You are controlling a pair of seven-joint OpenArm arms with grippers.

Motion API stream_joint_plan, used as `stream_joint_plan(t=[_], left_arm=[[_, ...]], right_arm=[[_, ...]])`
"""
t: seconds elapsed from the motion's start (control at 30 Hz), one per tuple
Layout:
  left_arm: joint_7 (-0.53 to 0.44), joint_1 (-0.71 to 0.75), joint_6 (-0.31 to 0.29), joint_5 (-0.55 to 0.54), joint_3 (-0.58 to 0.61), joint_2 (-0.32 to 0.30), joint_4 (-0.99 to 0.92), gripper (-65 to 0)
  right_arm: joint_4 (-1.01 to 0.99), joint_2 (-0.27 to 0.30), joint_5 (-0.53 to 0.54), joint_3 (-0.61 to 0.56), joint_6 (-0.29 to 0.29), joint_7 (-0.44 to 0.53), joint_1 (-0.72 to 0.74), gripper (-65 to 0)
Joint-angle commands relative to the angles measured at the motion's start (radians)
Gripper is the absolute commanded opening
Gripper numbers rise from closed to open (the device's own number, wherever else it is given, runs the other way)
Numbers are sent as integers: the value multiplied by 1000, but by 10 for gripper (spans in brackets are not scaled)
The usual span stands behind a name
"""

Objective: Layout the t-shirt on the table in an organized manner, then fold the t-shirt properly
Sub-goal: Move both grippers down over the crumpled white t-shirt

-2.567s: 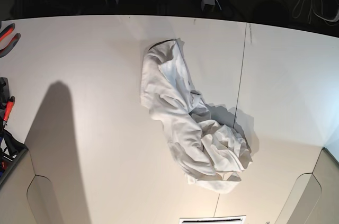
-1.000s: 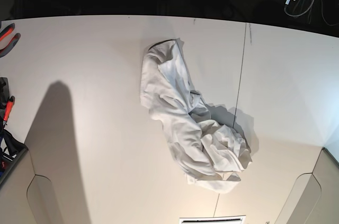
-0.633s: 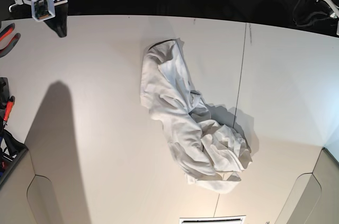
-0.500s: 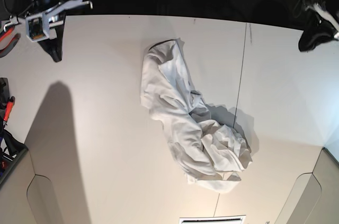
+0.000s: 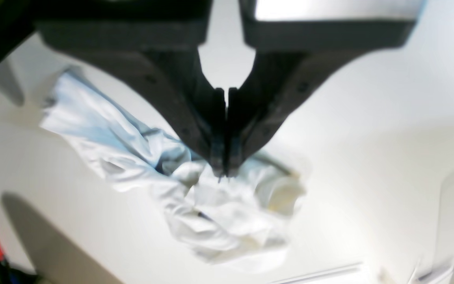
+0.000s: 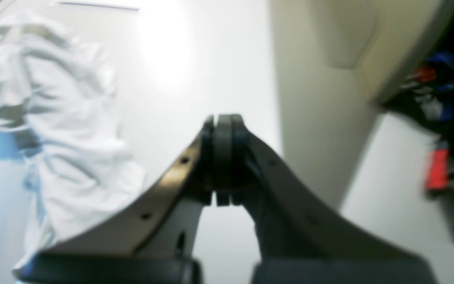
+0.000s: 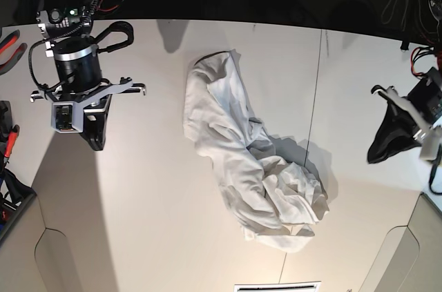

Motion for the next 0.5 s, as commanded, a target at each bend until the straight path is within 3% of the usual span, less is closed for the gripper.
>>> stream_joint_plan(t=[0.0,0.17,0.27,0.33,0.43,0.47], left_arm=[[-55,-60,41,23,46,-33,6,-650],[-97,-359,158,203,364,-73,-110,-647],[-97,-502,231,243,511,-61,-233,-473],[-89,-560,281,256,562,-45,-309,-422],[-34,-582,353,254,552,-21,-351,-422],[-8,-581,354,252,542,-21,-349,-422]], right_arm=[[-8,-11,-2,2,8,21,16,-650],[-147,-64,1,0,55,22,45,-650],[-200,-81,1,-1,55,31,48,-650],[-209,-80,-1,-3,63,36,71,-650],[-210,-75,-21,-3,121,35,155,-642],[-212,-75,-20,-3,140,35,191,-593]])
